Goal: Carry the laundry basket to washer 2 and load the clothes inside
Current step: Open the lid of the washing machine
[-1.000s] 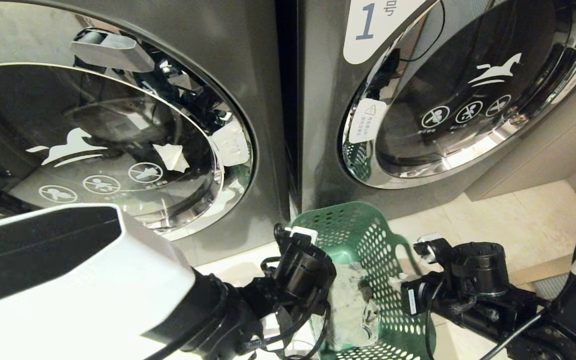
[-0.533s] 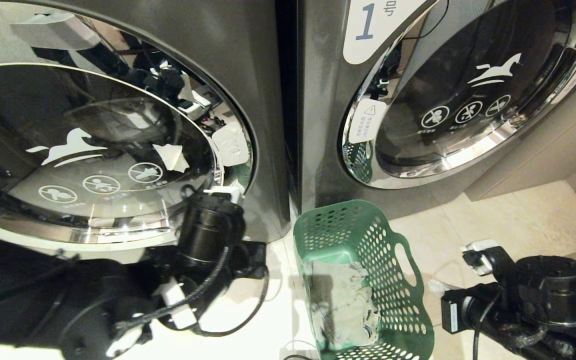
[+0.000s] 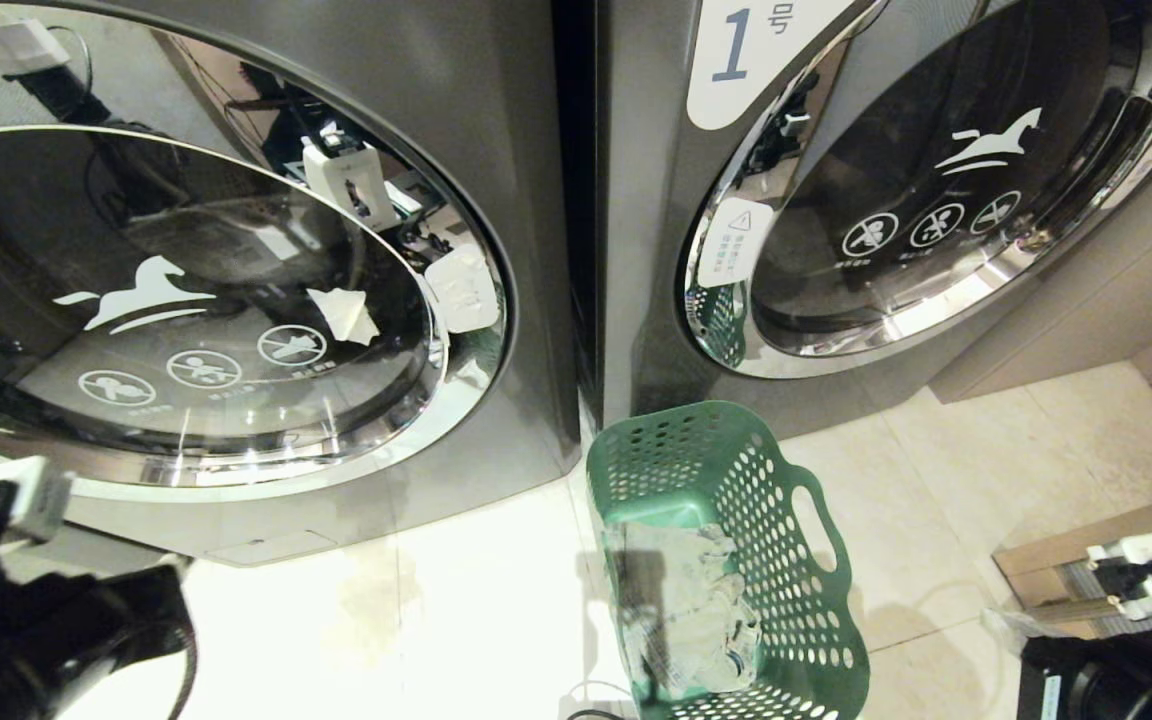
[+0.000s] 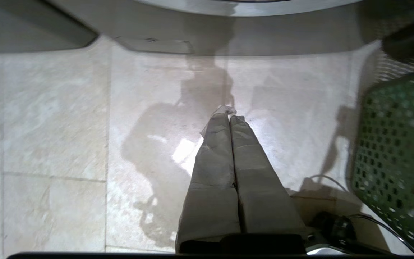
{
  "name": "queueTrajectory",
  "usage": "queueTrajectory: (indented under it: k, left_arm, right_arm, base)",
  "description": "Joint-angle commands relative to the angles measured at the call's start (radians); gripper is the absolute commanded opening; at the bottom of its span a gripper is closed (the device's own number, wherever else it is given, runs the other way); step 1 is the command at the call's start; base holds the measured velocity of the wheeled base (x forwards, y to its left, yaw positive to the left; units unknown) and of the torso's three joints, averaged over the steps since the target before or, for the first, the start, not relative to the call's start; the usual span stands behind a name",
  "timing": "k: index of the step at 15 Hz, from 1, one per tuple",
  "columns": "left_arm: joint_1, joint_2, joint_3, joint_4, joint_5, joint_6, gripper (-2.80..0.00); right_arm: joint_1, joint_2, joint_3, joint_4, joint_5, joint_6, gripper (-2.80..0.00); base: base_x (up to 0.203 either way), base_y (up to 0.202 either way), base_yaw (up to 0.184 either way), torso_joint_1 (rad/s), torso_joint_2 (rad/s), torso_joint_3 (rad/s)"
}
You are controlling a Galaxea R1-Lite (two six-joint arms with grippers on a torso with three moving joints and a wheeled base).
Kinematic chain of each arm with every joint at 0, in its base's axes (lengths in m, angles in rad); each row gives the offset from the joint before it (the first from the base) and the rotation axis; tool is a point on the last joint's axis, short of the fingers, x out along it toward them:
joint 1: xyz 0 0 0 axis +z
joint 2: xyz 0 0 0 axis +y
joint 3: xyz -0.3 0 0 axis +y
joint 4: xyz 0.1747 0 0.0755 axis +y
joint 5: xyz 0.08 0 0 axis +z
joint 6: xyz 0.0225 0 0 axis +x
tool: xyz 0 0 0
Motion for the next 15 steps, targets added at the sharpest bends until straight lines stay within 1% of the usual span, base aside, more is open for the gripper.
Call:
queueTrajectory:
  k: [1, 2, 3, 4, 5, 6, 7, 8, 9, 10, 12, 13, 15]
  left_arm:
    - [0.134, -0.222, 0.133, 0.000, -0.014, 0.006, -2.80]
    - [0.145, -0.317, 0.191, 0.021, -0.022, 0.024, -2.80]
    - [0.149, -0.409, 0.215, 0.073, -0.032, 0.041, -2.80]
    - [0.149, -0.505, 0.229, 0.165, -0.052, 0.058, -2.80]
    - [0.147, -0.590, 0.233, 0.253, -0.093, 0.072, -2.80]
    - [0.145, -0.660, 0.233, 0.334, -0.161, 0.084, -2.80]
    - [0.144, -0.727, 0.226, 0.431, -0.244, 0.105, -2.80]
    - [0.139, -0.786, 0.210, 0.539, -0.309, 0.136, -2.80]
    - [0.129, -0.821, 0.191, 0.623, -0.355, 0.162, -2.80]
    - [0.123, -0.853, 0.185, 0.638, -0.369, 0.174, -2.80]
    - [0.120, -0.879, 0.186, 0.637, -0.354, 0.204, -2.80]
    - [0.119, -0.877, 0.186, 0.639, -0.354, 0.226, -2.80]
    - [0.131, -0.870, 0.179, 0.688, -0.363, 0.241, -2.80]
  right_arm:
    - [-0.041, -0.217, 0.004, 0.100, -0.006, 0.021, -2.80]
    - [-0.047, -0.313, 0.004, 0.170, -0.008, 0.024, -2.80]
    - [-0.049, -0.407, 0.004, 0.242, -0.006, 0.012, -2.80]
    - [-0.050, -0.515, 0.004, 0.353, 0.006, -0.016, -2.80]
    - [-0.050, -0.627, 0.001, 0.482, 0.025, -0.062, -2.80]
    - [-0.052, -0.725, -0.004, 0.620, 0.046, -0.113, -2.80]
    - [-0.054, -0.816, -0.023, 0.802, 0.072, -0.161, -2.80]
    - [-0.055, -0.875, -0.053, 0.978, 0.099, -0.195, -2.80]
    - [-0.056, -0.929, -0.077, 1.088, 0.133, -0.210, -2.80]
    - [-0.056, -0.987, -0.090, 1.141, 0.162, -0.215, -2.80]
    - [-0.061, -1.051, -0.108, 1.193, 0.191, -0.223, -2.80]
    - [-0.093, -1.047, -0.110, 1.197, 0.188, -0.219, -2.80]
    - [-0.219, -1.019, -0.110, 1.199, 0.183, -0.215, -2.80]
  base:
    - [0.000, 0.000, 0.000, 0.000, 0.00, 0.000]
    - [0.000, 0.000, 0.000, 0.000, 0.00, 0.000]
    - [0.000, 0.000, 0.000, 0.000, 0.00, 0.000]
    - [0.000, 0.000, 0.000, 0.000, 0.00, 0.000]
    - [0.000, 0.000, 0.000, 0.000, 0.00, 0.000]
    - [0.000, 0.000, 0.000, 0.000, 0.00, 0.000]
    - [0.000, 0.000, 0.000, 0.000, 0.00, 0.000]
    - [0.000, 0.000, 0.000, 0.000, 0.00, 0.000]
    - [0.000, 0.000, 0.000, 0.000, 0.00, 0.000]
    - [0.000, 0.000, 0.000, 0.000, 0.00, 0.000]
    - [0.000, 0.000, 0.000, 0.000, 0.00, 0.000]
    - [0.000, 0.000, 0.000, 0.000, 0.00, 0.000]
    - [0.000, 0.000, 0.000, 0.000, 0.00, 0.000]
